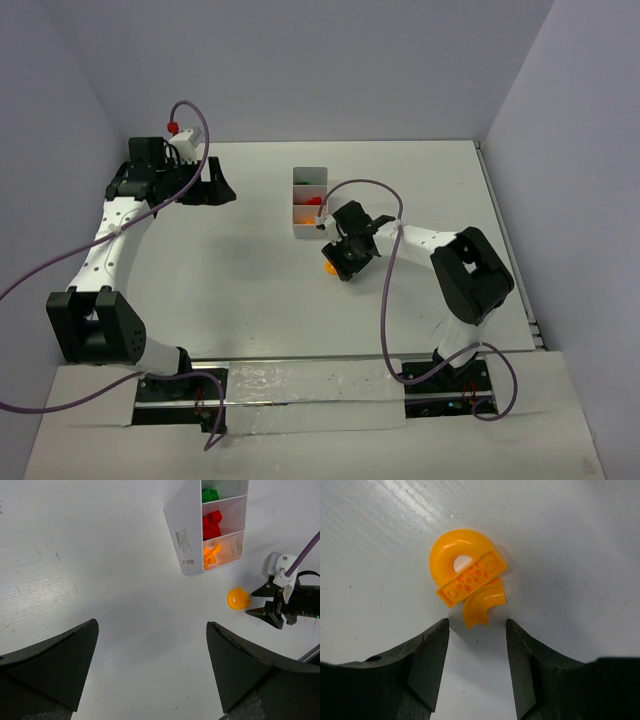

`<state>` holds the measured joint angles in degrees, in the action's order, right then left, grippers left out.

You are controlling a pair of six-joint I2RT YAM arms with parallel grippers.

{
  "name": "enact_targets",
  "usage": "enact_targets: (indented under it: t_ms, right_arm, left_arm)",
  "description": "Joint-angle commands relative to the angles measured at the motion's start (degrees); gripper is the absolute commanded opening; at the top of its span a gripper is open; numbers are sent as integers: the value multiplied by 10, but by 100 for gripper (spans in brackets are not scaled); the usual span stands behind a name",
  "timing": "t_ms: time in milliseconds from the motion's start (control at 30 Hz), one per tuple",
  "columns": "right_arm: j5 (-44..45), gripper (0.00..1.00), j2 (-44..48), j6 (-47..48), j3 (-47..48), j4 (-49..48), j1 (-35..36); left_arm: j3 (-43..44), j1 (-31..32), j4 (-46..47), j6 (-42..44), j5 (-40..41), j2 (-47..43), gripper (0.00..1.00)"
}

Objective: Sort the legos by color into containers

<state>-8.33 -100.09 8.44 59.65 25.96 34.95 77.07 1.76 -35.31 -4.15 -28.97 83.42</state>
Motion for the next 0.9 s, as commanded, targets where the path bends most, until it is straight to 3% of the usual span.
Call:
enact_targets:
  t_ms: [0, 300, 400, 467, 533, 867]
  right_arm:
    - [12, 54, -17, 2, 27, -12, -4]
    - [-11, 34, -9, 9, 18, -6, -3]
    - [-28, 22, 7, -2, 12, 5, -3]
    - [-39, 9, 30, -11, 6, 12, -3]
    - [-52, 3, 55, -22, 7, 23, -3]
    - [-136, 2, 82, -115, 152, 70, -3]
  left_arm:
    - [3, -2, 24, 6, -14, 3, 99]
    - [0, -2, 24, 5, -11, 2, 99]
    - [3, -2, 23, 5, -10, 3, 99]
    - [4, -2, 22, 5, -11, 2, 99]
    - [4, -2, 22, 5, -11, 2, 99]
    - [10, -2, 21, 0, -18, 7, 99]
